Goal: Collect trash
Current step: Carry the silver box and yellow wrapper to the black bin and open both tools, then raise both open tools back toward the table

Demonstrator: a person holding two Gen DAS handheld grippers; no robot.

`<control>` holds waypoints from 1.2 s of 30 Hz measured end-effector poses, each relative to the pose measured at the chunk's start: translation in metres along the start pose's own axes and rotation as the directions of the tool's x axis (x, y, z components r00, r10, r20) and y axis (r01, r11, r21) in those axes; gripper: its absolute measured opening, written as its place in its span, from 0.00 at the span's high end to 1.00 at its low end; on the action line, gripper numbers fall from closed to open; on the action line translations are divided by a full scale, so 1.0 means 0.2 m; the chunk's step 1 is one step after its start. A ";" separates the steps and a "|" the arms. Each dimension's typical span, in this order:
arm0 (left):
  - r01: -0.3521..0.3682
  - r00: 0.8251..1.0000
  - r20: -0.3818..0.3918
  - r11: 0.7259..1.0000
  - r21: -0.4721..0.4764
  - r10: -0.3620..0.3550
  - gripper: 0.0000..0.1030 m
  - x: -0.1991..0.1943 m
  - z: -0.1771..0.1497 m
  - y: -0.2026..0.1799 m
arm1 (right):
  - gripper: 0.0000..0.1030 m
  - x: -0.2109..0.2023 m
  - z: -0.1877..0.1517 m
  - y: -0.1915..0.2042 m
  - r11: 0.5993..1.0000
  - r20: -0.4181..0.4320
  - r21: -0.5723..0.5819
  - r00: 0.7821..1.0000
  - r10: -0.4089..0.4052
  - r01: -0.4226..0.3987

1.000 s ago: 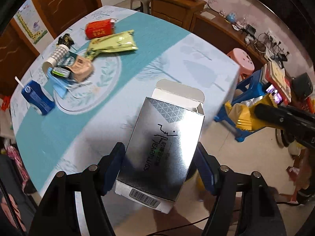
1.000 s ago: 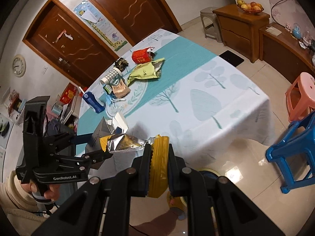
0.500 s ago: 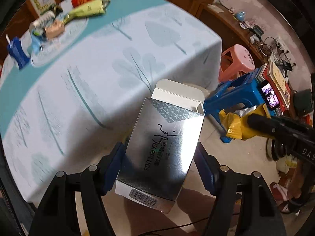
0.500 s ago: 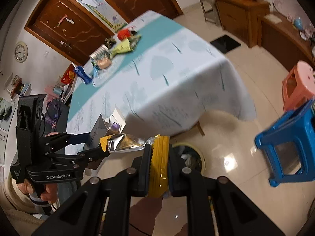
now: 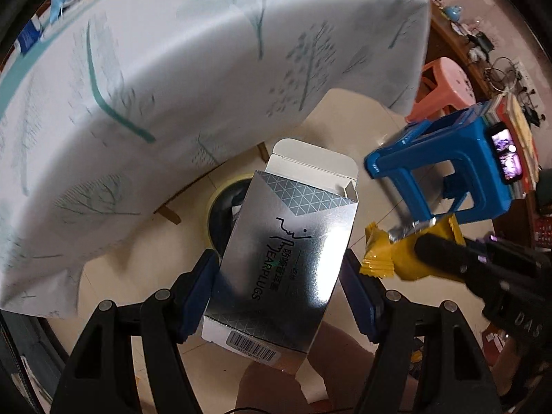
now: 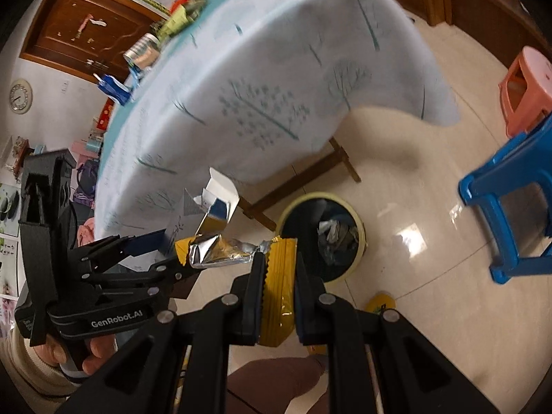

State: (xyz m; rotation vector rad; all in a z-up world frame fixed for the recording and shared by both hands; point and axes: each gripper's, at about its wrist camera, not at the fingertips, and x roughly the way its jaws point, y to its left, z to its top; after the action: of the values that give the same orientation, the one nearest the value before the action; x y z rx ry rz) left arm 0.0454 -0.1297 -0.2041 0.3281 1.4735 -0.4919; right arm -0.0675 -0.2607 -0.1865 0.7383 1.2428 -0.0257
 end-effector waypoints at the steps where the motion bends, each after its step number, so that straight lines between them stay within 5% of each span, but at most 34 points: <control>1: -0.001 1.000 -0.003 1.000 -0.009 0.001 0.33 0.05 0.00 0.01 | 0.87 0.04 -0.01 -0.01 1.000 -0.004 0.003 1.000 -0.006 0.006; 21: -0.040 0.999 -0.025 0.999 -0.027 0.039 0.32 1.31 -0.05 0.31 | 0.86 1.27 -0.16 -0.48 0.976 -0.042 0.141 0.986 -0.159 0.164; 26: -0.041 0.999 -0.030 0.996 -0.074 0.039 0.30 1.42 -0.07 0.35 | 0.83 1.43 -0.17 -0.55 0.971 -0.073 0.174 0.985 -0.153 0.164; 36: -0.036 0.999 -0.001 0.979 -0.201 0.036 0.09 1.32 -0.09 0.48 | 0.50 1.40 -0.14 -0.54 0.974 -0.050 0.166 0.988 -0.145 0.151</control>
State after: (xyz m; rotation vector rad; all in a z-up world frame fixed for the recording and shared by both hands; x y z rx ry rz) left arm 0.0846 -0.0683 -0.4753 0.1936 1.4984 -0.3105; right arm -0.0355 -0.2274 -0.4836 0.7945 1.3415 -0.2435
